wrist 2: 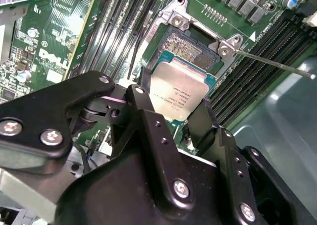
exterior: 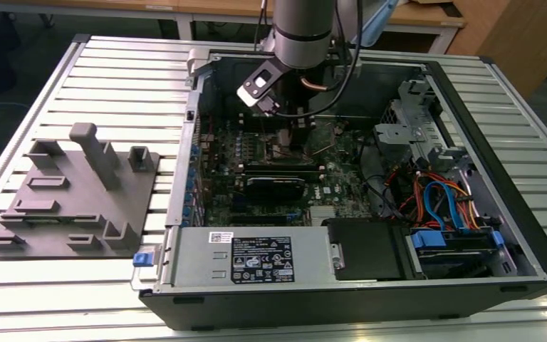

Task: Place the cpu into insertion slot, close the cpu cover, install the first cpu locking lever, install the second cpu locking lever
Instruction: 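Place the cpu into insertion slot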

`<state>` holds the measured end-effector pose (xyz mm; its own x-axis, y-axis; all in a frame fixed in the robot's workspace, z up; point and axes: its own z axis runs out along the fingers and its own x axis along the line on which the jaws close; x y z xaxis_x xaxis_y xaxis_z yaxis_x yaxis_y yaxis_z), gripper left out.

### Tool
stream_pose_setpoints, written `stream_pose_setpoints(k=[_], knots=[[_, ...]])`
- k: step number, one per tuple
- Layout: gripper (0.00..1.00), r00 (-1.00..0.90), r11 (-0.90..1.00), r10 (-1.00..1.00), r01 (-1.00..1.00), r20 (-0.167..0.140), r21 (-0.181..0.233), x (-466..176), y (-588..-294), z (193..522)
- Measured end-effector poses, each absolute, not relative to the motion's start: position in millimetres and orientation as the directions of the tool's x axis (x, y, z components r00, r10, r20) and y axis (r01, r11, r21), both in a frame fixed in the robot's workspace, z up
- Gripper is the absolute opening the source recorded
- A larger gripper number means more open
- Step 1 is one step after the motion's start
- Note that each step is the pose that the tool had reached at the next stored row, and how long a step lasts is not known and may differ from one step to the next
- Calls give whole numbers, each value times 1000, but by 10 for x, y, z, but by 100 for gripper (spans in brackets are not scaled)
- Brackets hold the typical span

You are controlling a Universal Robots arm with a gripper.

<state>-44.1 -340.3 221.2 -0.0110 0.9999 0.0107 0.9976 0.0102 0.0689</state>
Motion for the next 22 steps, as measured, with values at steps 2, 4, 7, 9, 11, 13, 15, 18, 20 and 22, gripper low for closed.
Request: stream_pose_setpoints(k=[2, 4, 7, 9, 11, 13, 15, 18, 20, 22], knots=[[54, -11, 10, 1000, 998, 11, 69, -457, -3403, 2201], [54, -11, 10, 1000, 998, 11, 69, -473, -3403, 2191], [54, -11, 10, 1000, 998, 11, 69, -477, -3403, 2173], [54, -10, 10, 1000, 998, 11, 69, -477, -3403, 2159], [54, -8, 8, 1000, 998, 11, 69, -477, -3403, 2142], [54, -7, 6, 1000, 998, 11, 69, -477, -3403, 2124], [54, -7, 6, 1000, 998, 11, 69, -477, -3403, 2106], [54, -7, 6, 1000, 998, 11, 69, -477, -3403, 2073], [54, -7, 6, 1000, 998, 11, 69, -478, -3403, 2050], [54, -7, 6, 1000, 998, 11, 69, -479, -3403, 2030]])
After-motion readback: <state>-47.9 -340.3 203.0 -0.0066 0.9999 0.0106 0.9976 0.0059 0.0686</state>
